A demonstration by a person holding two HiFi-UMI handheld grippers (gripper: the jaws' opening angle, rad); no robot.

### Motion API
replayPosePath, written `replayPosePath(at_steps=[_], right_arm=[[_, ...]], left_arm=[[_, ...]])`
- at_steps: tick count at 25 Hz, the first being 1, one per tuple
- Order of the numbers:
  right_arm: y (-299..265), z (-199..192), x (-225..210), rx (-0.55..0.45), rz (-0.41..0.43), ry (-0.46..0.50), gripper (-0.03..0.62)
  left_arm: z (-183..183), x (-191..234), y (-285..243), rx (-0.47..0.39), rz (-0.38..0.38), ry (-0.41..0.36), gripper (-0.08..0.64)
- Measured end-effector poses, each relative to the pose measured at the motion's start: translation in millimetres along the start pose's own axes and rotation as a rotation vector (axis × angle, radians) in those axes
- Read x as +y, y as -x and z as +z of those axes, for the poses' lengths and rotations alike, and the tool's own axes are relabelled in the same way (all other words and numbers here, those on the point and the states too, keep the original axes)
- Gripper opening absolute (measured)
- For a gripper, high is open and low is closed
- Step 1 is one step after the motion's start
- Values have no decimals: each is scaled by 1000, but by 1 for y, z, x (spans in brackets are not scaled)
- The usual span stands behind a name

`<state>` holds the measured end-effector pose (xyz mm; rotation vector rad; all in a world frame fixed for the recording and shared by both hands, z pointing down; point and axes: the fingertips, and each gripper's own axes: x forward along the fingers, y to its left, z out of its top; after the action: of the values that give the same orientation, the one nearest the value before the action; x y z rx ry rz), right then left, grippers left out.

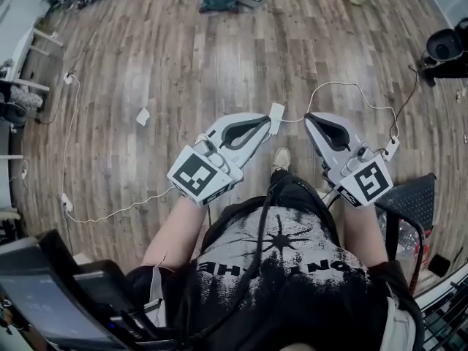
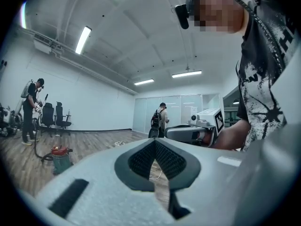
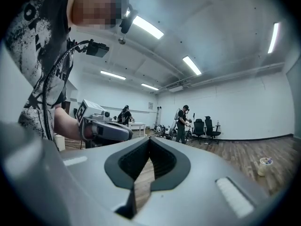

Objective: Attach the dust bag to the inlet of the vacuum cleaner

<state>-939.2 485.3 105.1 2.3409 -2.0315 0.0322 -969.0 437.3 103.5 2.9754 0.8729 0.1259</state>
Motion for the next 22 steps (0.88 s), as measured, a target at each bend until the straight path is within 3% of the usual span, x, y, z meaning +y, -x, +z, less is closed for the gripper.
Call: replayPosePath(at_steps=[8,12,18,22], right_arm=[[-19,12,-108,-22,64,23,5],[-18,8,-147,-25,82,24,5],[-16,4,-191,-33,89,13,5],[-19,5,-202,-46,100,6,5]], left_arm=[[33,60,-90,-24,59,-38,2],[31,75,-126,12,71,-35,2],[34,91,-166,21,75,-54,2],[26,97,-172,75,90,-25,2]])
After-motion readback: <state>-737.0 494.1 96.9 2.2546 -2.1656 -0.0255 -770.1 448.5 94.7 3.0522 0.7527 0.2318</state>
